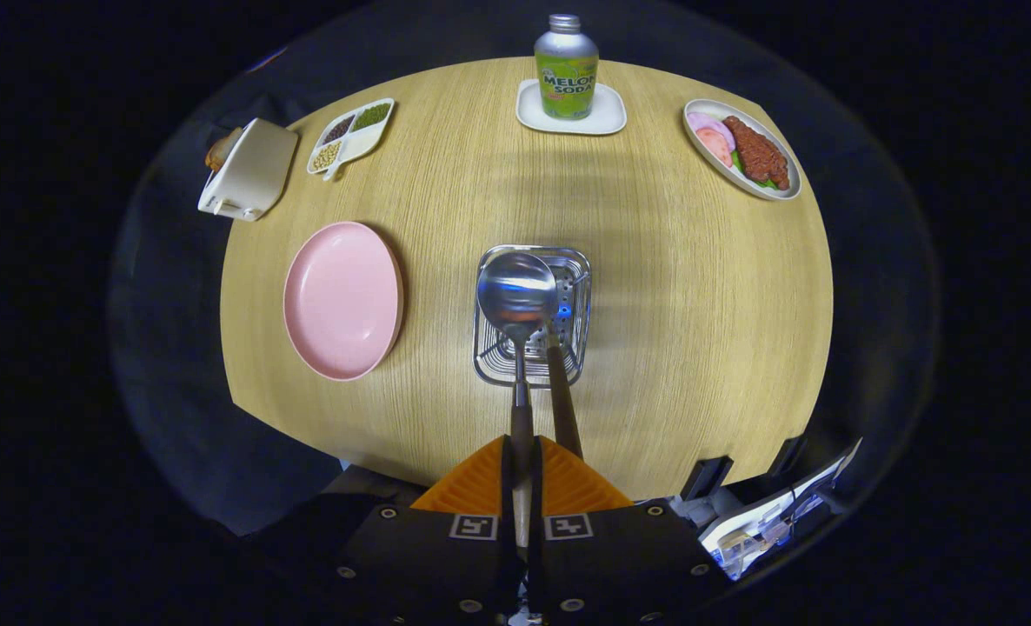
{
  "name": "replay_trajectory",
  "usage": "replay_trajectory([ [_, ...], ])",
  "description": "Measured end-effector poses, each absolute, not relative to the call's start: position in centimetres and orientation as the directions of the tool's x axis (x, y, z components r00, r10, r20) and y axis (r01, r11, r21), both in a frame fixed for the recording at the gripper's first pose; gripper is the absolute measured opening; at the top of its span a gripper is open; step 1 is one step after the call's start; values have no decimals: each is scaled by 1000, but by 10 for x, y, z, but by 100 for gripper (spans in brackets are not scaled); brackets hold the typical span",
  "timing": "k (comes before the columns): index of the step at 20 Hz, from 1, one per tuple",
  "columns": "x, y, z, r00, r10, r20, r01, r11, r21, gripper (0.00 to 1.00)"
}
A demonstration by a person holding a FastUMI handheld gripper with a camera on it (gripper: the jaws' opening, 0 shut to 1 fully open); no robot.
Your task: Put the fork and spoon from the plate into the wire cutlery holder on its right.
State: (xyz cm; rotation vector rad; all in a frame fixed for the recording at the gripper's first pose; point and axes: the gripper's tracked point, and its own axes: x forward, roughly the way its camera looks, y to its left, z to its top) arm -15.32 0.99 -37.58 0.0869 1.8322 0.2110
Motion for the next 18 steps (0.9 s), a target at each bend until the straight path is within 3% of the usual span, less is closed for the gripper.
replay_trajectory([
  [10, -146, 7, -384, -390, 148, -909, -54, 982, 183, 7],
  [15, -134, 12, -397, -352, 166, -921, -23, 982, 186, 10],
  [18, -119, 12, -404, -270, 172, -947, -9, 983, 181, 12],
])
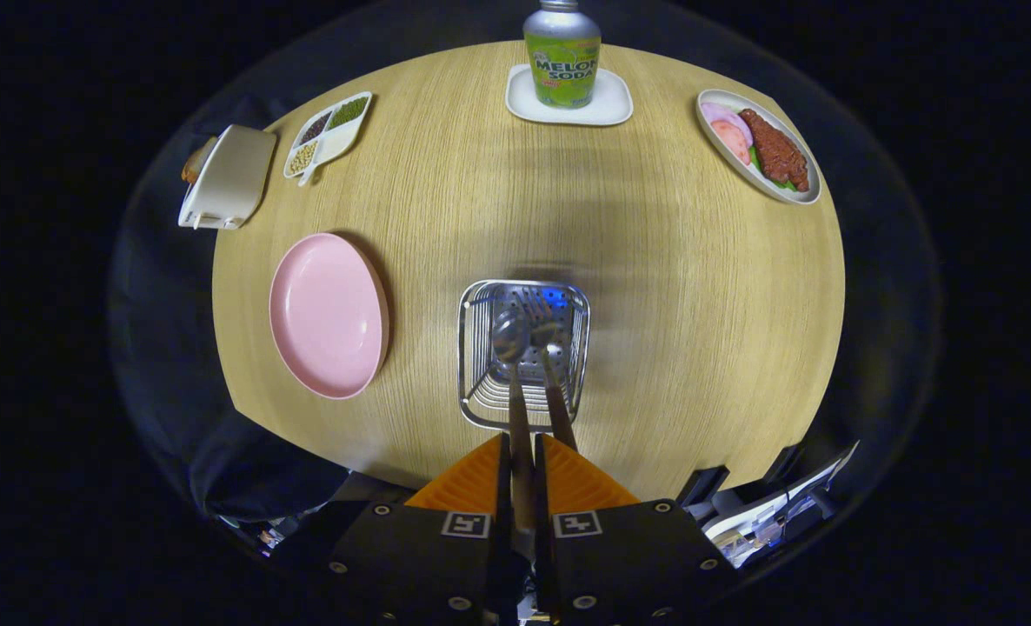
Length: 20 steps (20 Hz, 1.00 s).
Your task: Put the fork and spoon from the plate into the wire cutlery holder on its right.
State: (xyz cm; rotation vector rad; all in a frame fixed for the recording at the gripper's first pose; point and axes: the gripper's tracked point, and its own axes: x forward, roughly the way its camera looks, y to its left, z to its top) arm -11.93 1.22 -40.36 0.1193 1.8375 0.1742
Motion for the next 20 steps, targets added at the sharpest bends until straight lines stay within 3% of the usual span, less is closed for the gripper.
replay_trajectory([
  [5, -81, 6, -386, -56, 199, -978, 51, 979, 197, 13],
  [9, -38, -2, -355, 211, 173, -962, 36, 982, 184, 21],
  [15, 20, -9, -280, 572, 125, -811, -18, 990, 140, 43],
  [20, 58, -25, -197, 822, 48, -567, -10, 997, 70, 68],
])
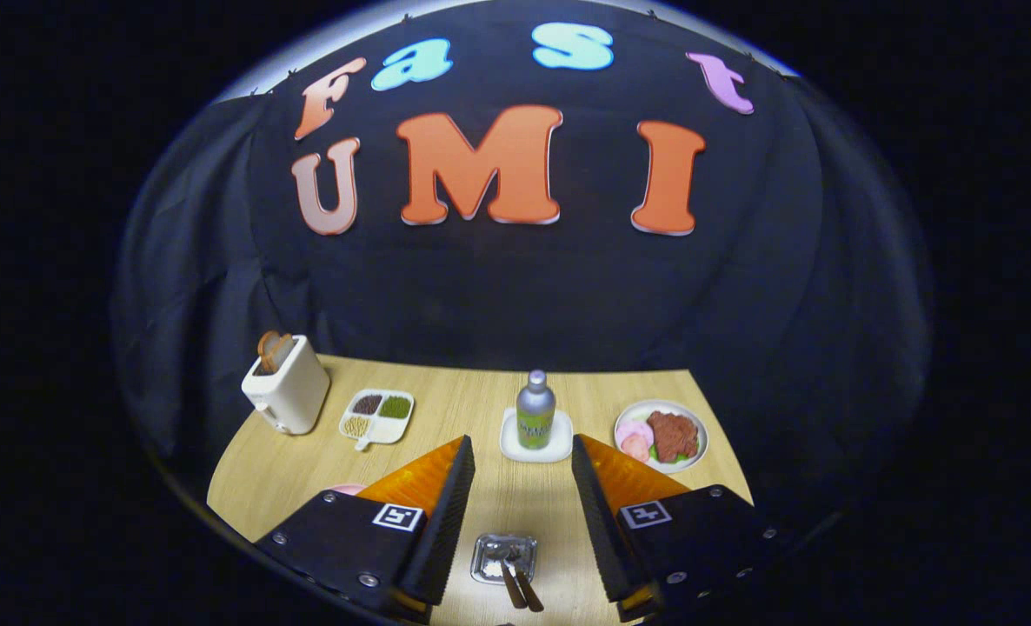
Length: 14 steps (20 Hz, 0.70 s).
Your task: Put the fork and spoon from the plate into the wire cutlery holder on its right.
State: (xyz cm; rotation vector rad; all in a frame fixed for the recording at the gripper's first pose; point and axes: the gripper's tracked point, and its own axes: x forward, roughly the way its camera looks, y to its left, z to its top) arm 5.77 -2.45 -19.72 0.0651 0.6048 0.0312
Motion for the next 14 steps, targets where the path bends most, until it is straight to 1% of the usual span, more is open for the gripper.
replay_trajectory([
  [2, 67, -23, -170, 880, 31, -475, 5, 997, 74, 74],
  [5, 74, -29, -134, 940, -11, -341, 41, 996, 82, 75],
  [8, 74, -36, -97, 975, -48, -218, 69, 994, 86, 77],
  [10, 72, -44, -83, 980, -82, -182, 95, 993, 64, 77],
  [14, 61, -46, -65, 988, -92, -121, 98, 994, 51, 77],
])
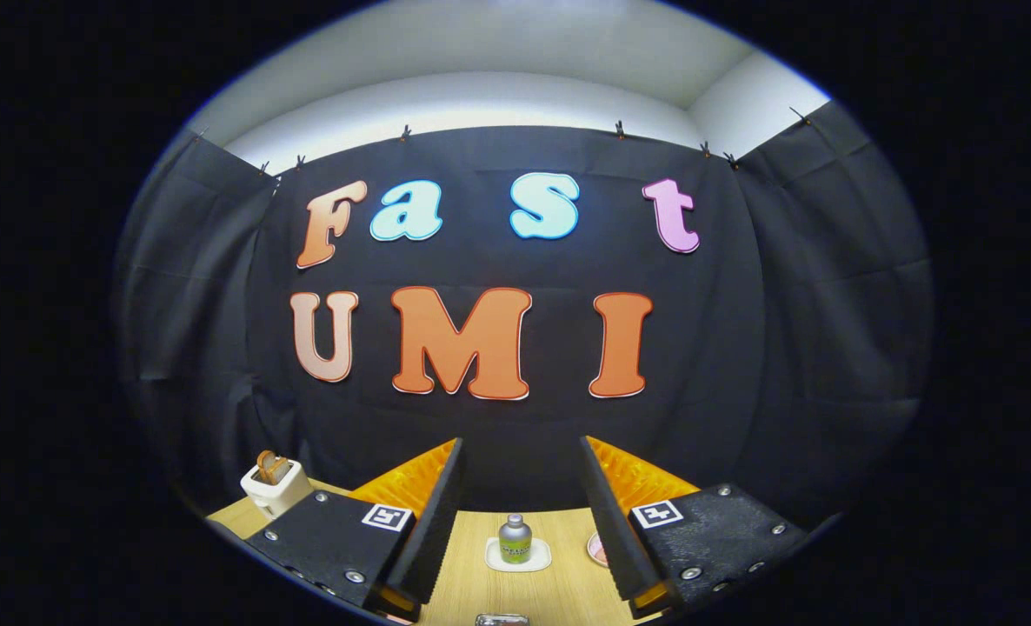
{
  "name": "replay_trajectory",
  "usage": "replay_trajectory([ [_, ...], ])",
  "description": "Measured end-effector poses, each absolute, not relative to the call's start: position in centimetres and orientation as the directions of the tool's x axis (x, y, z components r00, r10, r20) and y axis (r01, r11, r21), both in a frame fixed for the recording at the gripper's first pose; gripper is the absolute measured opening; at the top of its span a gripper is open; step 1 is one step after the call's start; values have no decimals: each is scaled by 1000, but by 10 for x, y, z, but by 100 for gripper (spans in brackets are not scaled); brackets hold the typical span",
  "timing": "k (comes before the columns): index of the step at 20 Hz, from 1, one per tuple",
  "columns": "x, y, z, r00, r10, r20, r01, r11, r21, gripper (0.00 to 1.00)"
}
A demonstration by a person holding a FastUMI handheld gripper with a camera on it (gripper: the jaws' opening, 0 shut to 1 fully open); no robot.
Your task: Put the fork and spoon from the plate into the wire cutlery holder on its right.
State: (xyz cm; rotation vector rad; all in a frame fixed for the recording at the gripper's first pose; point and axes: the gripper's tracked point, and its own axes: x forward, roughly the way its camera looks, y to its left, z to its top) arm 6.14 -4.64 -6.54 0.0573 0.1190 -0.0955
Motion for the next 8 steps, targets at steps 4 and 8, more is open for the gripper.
replay_trajectory([
  [4, 58, -40, -41, 995, -89, -49, 92, 993, 69, 89],
  [8, 60, -42, -28, 996, -86, 1, 85, 994, 69, 96],
])
